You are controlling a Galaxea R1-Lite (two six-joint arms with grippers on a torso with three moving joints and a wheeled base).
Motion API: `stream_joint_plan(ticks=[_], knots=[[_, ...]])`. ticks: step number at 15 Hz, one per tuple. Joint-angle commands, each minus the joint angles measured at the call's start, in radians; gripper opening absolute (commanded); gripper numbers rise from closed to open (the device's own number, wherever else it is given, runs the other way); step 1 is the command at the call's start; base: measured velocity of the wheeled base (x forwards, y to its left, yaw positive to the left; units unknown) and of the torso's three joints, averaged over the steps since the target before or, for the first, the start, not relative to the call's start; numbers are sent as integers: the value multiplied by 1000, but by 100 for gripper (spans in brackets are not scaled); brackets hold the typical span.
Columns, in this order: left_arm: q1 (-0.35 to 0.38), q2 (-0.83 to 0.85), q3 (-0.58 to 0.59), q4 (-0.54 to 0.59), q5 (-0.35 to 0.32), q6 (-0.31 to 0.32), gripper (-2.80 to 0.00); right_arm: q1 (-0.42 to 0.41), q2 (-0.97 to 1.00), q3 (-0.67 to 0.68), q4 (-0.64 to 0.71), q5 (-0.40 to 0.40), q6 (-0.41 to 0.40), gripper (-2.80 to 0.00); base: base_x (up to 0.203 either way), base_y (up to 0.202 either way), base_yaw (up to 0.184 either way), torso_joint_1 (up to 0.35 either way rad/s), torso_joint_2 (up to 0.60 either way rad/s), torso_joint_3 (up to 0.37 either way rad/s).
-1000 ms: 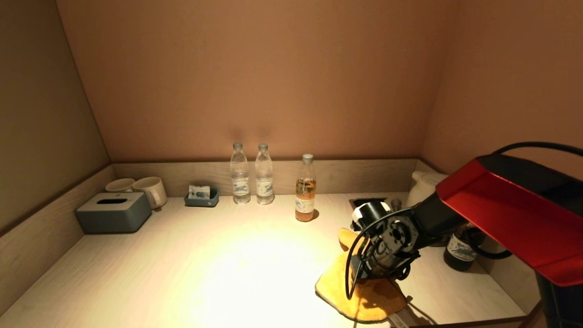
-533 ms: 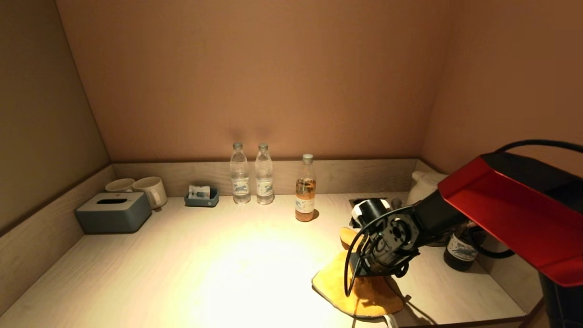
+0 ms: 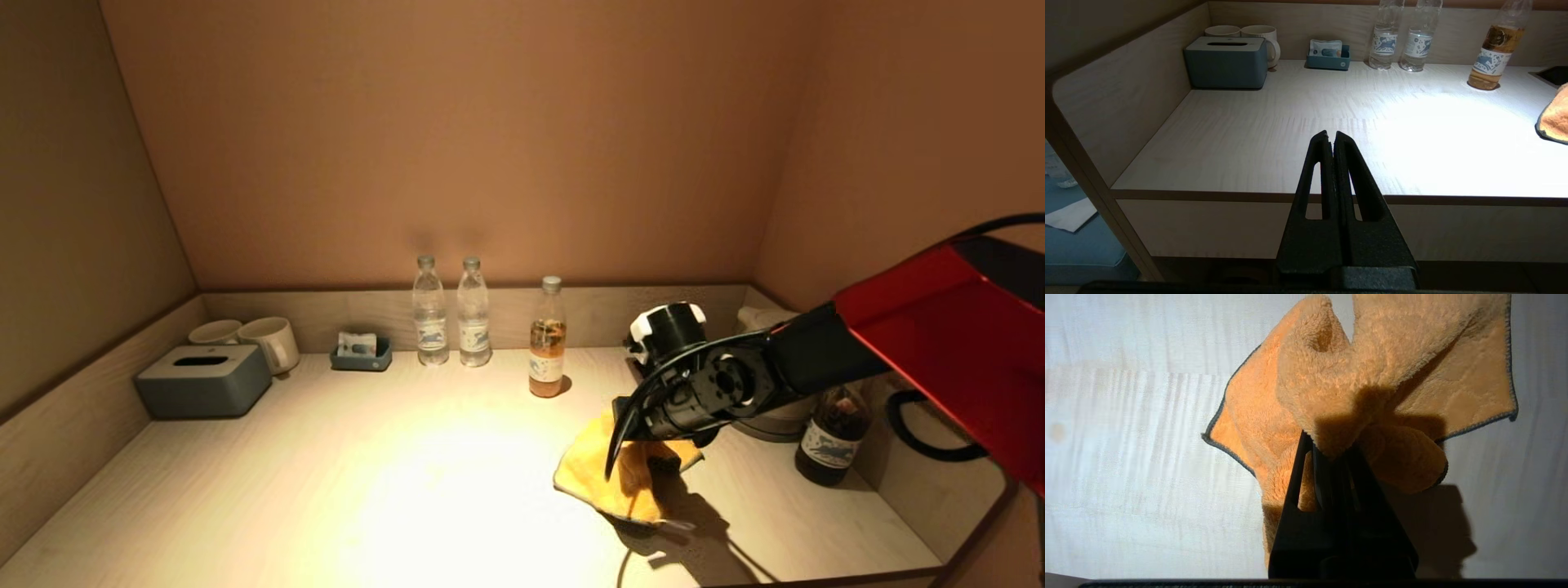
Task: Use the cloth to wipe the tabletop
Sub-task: Pick up the tablecloth, then sweep the stains on the table
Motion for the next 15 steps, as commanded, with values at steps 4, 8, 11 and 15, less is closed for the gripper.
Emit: stream_joint_plan(ticks=[4,8,11,15], knots=[[0,0,0,-1,0,-1,-280,169,-12,-179,26,-7,1,-280,0,0,0,0,0,0],[0,0,0,-1,0,-1,-280,258,34,-343,113,-12,-1,-280,0,0,0,0,0,0],[0,0,0,-1,0,-1,-280,288,129,-416,154,-13,-7,-280,0,0,0,0,0,0],[0,0,0,-1,0,-1,-280,324,240,-478,156,-16,-30,-280,0,0,0,0,0,0]])
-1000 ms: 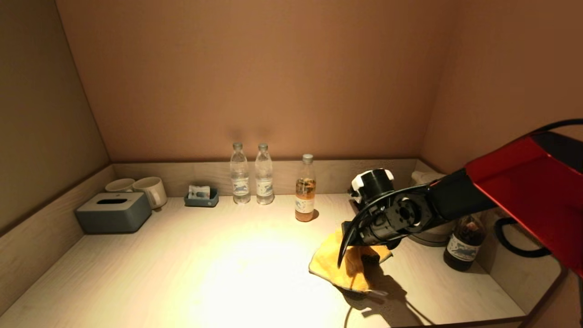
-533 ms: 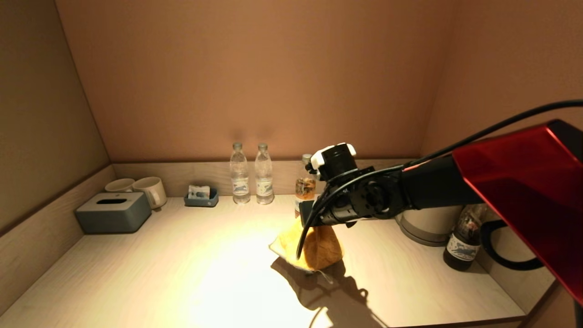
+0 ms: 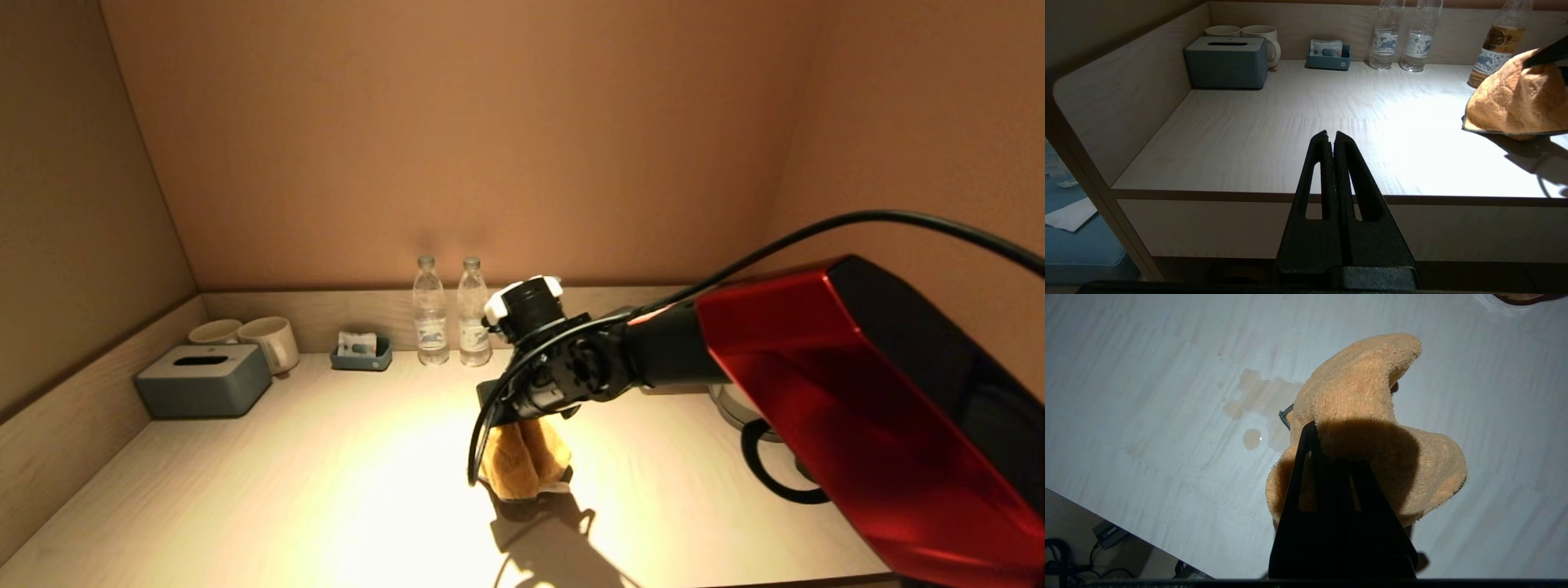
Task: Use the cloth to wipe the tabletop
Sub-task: Sweep the stains on the table
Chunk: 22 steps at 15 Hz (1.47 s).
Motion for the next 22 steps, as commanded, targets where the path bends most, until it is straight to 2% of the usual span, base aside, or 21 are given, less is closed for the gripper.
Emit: stream_joint_plan(ticks=[1,3,11,16,22], knots=[[0,0,0,-1,1,-1,-280,27,77,-33,2,-3,-12,-280,0,0,0,0,0,0],[0,0,0,-1,1,-1,-280,50,91,-40,-8,-2,-43,-280,0,0,0,0,0,0],[0,0,0,-1,1,-1,-280,128,228,-115,-10,-2,-51,-280,0,0,0,0,0,0],[0,0,0,-1,1,-1,-280,147,334,-220,-9,-1,-53,-280,0,0,0,0,0,0],[0,0,0,-1,1,-1,-280,175,389,-235,-75,9,-89,-280,0,0,0,0,0,0]])
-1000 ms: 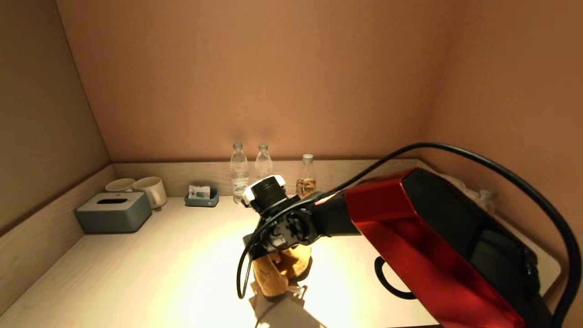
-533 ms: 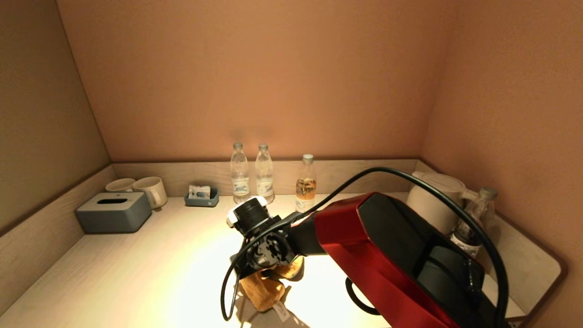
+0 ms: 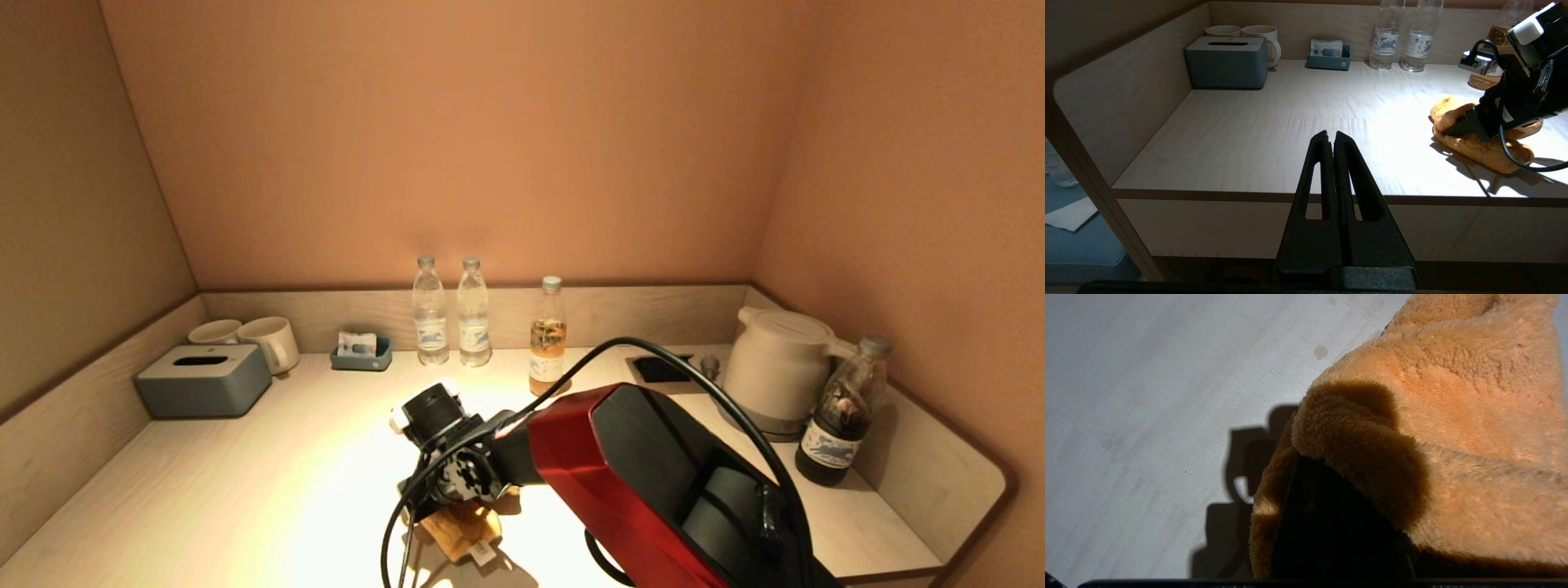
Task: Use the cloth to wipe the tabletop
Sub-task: Sweep the stains on the table
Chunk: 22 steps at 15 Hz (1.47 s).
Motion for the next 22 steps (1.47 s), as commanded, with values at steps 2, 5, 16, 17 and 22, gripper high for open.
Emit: stream_joint_plan(ticks=[2,5,16,17,22], knots=[[0,0,0,-1,0,-1,-280,4,36,1,-60,0,-33,-280,0,0,0,0,0,0],[0,0,0,-1,0,-1,-280,-6,78,-2,-152,-8,-68,-280,0,0,0,0,0,0],[0,0,0,-1,0,-1,-280,-167,-21,118,-155,-168,-74,-280,0,0,0,0,0,0],[0,0,0,-1,0,-1,-280,-184,-50,153,-156,-168,-74,-280,0,0,0,0,0,0],[0,0,0,-1,0,-1,-280,-240,-183,315,-164,-164,-67,-280,0,0,0,0,0,0]])
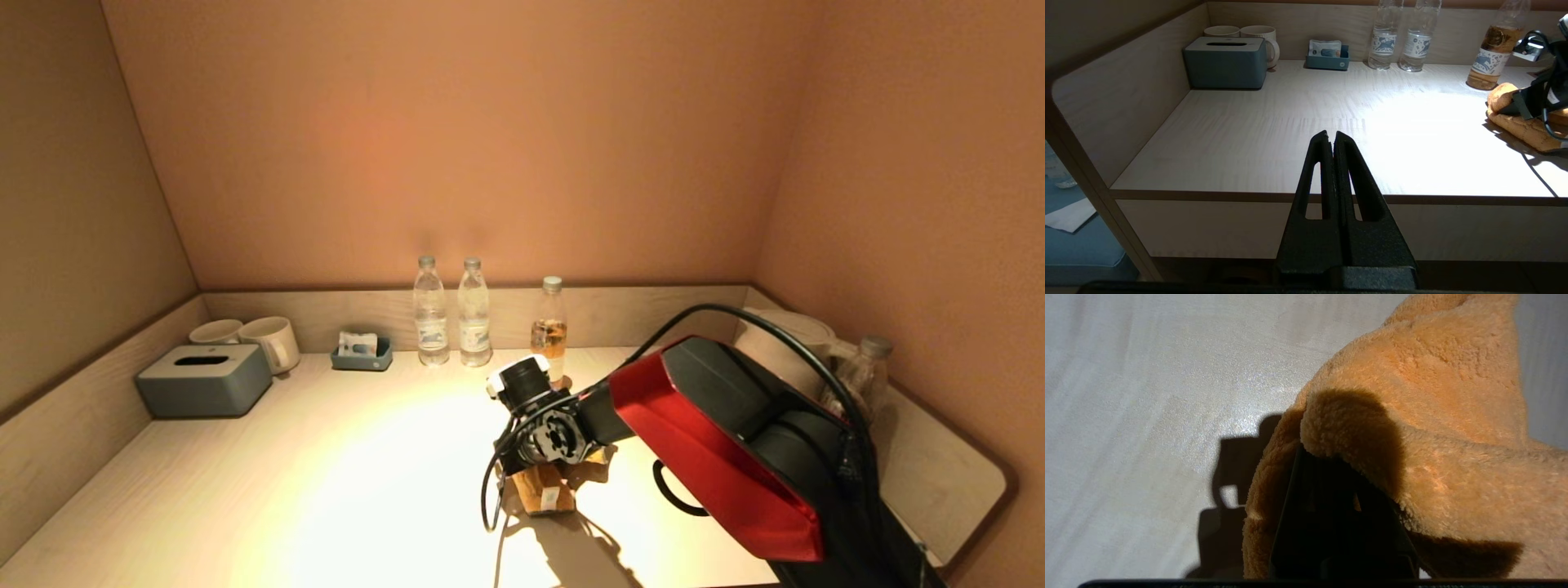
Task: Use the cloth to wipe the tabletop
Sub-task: Sweep the stains on the table
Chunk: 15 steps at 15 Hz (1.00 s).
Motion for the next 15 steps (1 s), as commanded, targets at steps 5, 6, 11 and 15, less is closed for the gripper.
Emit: stream_joint_plan(ticks=[5,6,11,15], knots=[[0,0,0,0,0,-1,-280,-19,-219,253,-26,31,15,-280,0,0,0,0,0,0],[0,0,0,0,0,-1,-280,16,-246,287,-27,66,24,-280,0,0,0,0,0,0],[0,0,0,0,0,-1,-280,116,-240,298,-44,153,48,-280,0,0,0,0,0,0],[0,0,0,0,0,-1,-280,221,-171,260,-155,169,37,-280,0,0,0,0,0,0]])
